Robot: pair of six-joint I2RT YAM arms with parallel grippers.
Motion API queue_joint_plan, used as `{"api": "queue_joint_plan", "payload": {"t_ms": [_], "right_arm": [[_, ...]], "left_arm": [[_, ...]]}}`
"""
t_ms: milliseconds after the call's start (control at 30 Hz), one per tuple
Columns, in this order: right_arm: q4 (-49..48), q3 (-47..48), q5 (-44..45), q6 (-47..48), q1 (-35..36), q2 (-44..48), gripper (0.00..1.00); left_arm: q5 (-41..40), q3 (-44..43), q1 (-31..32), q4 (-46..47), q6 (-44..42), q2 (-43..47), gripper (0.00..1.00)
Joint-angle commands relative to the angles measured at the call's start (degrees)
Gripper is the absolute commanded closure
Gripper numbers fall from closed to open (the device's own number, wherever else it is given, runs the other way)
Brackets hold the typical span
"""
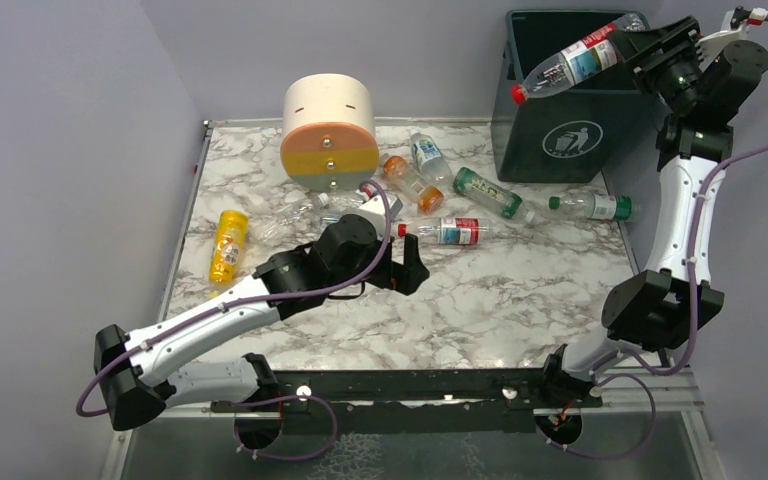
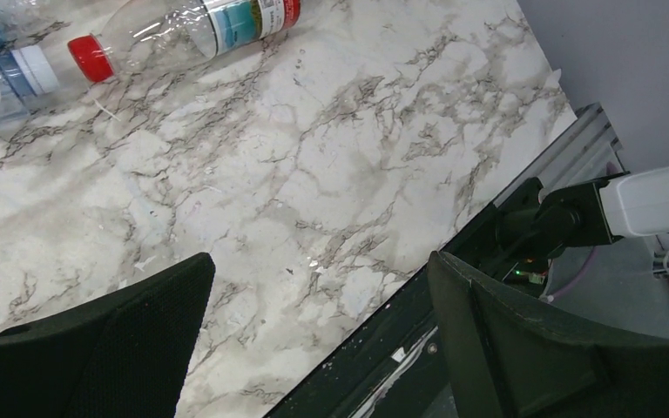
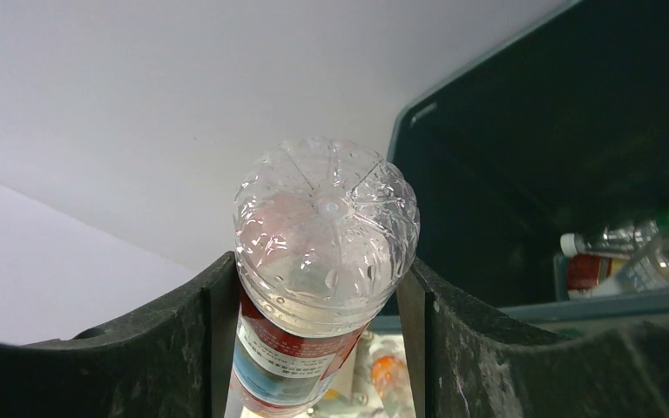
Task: Put the plastic bottles in the bin
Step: Place the plastic bottle in the trash bin.
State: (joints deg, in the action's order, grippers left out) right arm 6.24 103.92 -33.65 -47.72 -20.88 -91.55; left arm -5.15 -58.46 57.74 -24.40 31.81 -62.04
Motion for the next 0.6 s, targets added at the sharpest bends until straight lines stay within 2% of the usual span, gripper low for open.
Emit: {"api": "queue_joint_plan", "payload": {"t_ms": [0,267,567], "right_arm": [[-9.6,-0.3,0.9,-4.3,-1.1,-1.5,0.46],[-13.6,-0.8,9.5,-3.1,-1.2,-4.4,0.46],[-15.9,1.5,14.2,-2.9,-1.2,-9.4,0.42]], "left_arm": [[4.9,0.6,-0.9,5.3,-1.6,-3.7,0.01],[11.7,-3.0,-2.9,7.2,-2.6,-10.6,0.01],[13.2,-7.6,-4.0,4.3,-5.8,-13.8,0.01]]}}
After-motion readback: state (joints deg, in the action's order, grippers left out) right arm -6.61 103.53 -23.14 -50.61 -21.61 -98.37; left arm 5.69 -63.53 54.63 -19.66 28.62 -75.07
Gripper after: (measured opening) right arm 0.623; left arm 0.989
